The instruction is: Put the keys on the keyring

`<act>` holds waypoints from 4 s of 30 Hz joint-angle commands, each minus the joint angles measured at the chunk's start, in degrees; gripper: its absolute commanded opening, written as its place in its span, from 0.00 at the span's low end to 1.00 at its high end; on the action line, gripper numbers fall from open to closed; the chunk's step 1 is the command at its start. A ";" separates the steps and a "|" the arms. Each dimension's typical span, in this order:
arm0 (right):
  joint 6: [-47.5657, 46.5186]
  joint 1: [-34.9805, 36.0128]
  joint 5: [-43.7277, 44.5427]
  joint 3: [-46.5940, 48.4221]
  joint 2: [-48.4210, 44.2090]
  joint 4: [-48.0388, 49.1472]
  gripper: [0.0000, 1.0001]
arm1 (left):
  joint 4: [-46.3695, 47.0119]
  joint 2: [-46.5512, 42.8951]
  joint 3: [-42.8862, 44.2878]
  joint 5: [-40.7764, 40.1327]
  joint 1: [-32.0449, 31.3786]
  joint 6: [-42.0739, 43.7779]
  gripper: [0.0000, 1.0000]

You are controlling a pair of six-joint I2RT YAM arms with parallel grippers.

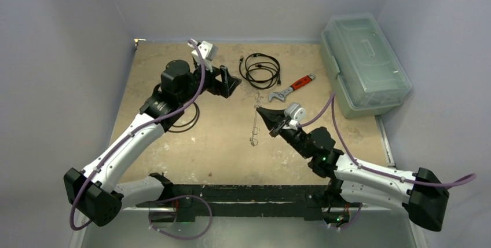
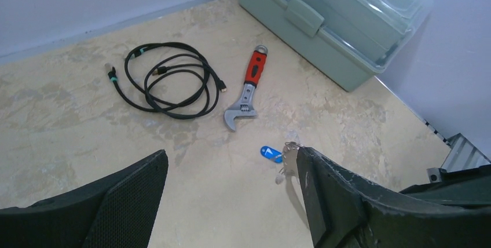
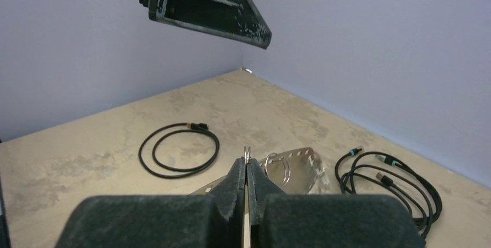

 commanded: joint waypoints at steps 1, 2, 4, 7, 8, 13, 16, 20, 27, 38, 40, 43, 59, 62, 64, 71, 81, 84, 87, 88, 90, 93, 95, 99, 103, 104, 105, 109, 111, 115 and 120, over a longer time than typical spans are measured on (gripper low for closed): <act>4.02 -4.89 -11.13 4.92 -0.76 -1.98 0.00 | 4.82 0.82 4.03 2.80 0.39 -0.66 0.82; 5.02 -6.36 -13.26 5.16 -1.03 -1.87 0.00 | 4.95 1.40 4.78 3.46 0.45 -0.72 0.82; 7.83 -9.44 -18.88 5.48 -1.56 -1.49 0.00 | 4.00 2.85 6.92 6.94 0.39 -0.01 0.82; 11.10 -13.39 -26.89 6.46 -2.31 -2.16 0.00 | 3.22 3.98 9.03 9.21 0.31 -0.49 0.81; 12.31 -14.76 -29.63 6.63 -2.29 -2.12 0.00 | 3.50 3.96 8.99 9.65 0.35 -0.67 0.82; 18.96 -21.17 -41.19 6.64 -1.74 -0.02 0.00 | 12.82 0.32 2.73 17.03 0.31 -1.47 0.82; 22.53 -24.30 -46.68 6.38 -1.42 2.45 0.00 | 16.13 -0.97 0.19 26.59 0.34 -1.20 0.80; 26.65 -26.16 -50.49 5.69 -1.41 7.04 0.00 | 21.87 -2.03 -2.04 40.01 0.13 -2.64 0.76; 30.38 -26.60 -54.96 5.22 -1.80 12.25 0.00 | 25.18 -2.22 -3.74 48.53 -1.88 -2.80 0.63; 34.34 -26.69 -56.86 5.47 -2.84 16.25 0.00 | 26.41 -1.89 -4.66 53.10 -3.56 -2.84 0.36; 34.66 -26.70 -56.79 5.55 -2.88 16.64 0.00 | 26.21 -1.82 -4.77 53.01 -3.79 -2.60 0.34; 34.80 -26.65 -56.39 5.65 -2.77 16.69 0.00 | 25.89 -1.64 -4.78 52.85 -4.07 -2.36 0.32; 36.56 -26.70 -56.70 5.38 -1.47 19.97 0.00 | 26.00 0.19 -5.57 50.00 -5.80 -3.02 0.22; 36.65 -26.69 -56.92 5.47 -1.30 20.02 0.00 | 25.97 0.37 -5.65 49.75 -6.01 -2.98 0.22; 36.65 -26.68 -57.02 5.47 -1.20 20.03 0.00 | 25.97 0.48 -5.64 49.66 -6.13 -2.98 0.22; 37.24 -26.66 -57.12 5.52 -0.49 21.38 0.00 | 26.05 0.83 -5.82 49.22 -6.69 -2.89 0.20; 37.64 -26.70 -57.63 5.83 0.03 21.58 0.00 | 25.64 1.28 -5.89 47.81 -7.00 -2.91 0.33; 38.04 -26.71 -57.76 5.70 0.41 22.40 0.00 | 25.17 1.36 -5.83 47.22 -7.12 -2.67 0.38; 38.44 -26.65 -58.07 5.74 0.86 23.02 0.00 | 24.29 1.37 -5.65 46.64 -7.16 -2.11 0.38; 38.57 -26.65 -58.08 5.74 0.98 23.28 0.00 | 24.17 1.37 -5.57 46.55 -7.16 -1.97 0.38; 38.67 -26.71 -58.09 5.82 1.16 23.43 0.00 | 24.03 1.41 -5.53 46.45 -7.12 -1.86 0.38; 38.72 -26.67 -58.30 5.82 1.42 23.67 0.00 | 23.82 1.48 -5.57 46.15 -7.16 -1.75 0.36; 38.74 -26.72 -58.35 5.74 1.57 23.70 0.00 | 23.68 1.55 -5.51 45.94 -7.19 -1.68 0.33; 39.12 -26.71 -58.44 5.56 1.95 24.69 0.00 | 23.14 1.76 -5.50 45.36 -7.25 -1.40 0.31; 39.37 -26.67 -58.65 5.62 2.39 25.12 0.00 | 22.29 1.90 -5.24 44.75 -7.28 -0.93 0.28; 39.35 -26.65 -58.70 5.64 2.55 25.19 0.00 | 22.21 1.90 -5.22 44.60 -7.32 -0.95 0.26; 39.37 -26.67 -58.70 5.72 2.65 25.14 0.00 | 22.07 1.97 -5.10 44.42 -7.34 -0.95 0.24; 39.63 -26.72 -59.05 5.74 3.27 25.55 0.00 | 21.33 1.98 -4.89 43.30 -7.38 -0.82 0.04; 39.64 -26.68 -59.14 5.66 3.53 25.52 0.00 | 20.67 1.98 -4.69 42.52 -7.44 -0.73 0.00; 40.10 -26.69 -59.33 5.18 3.64 26.05 0.00 | 19.58 1.83 -4.38 41.31 -7.44 -0.30 0.00; 39.94 -26.64 -58.76 5.14 3.32 23.40 0.11 | 18.05 1.75 -4.07 39.35 -7.49 0.28 0.00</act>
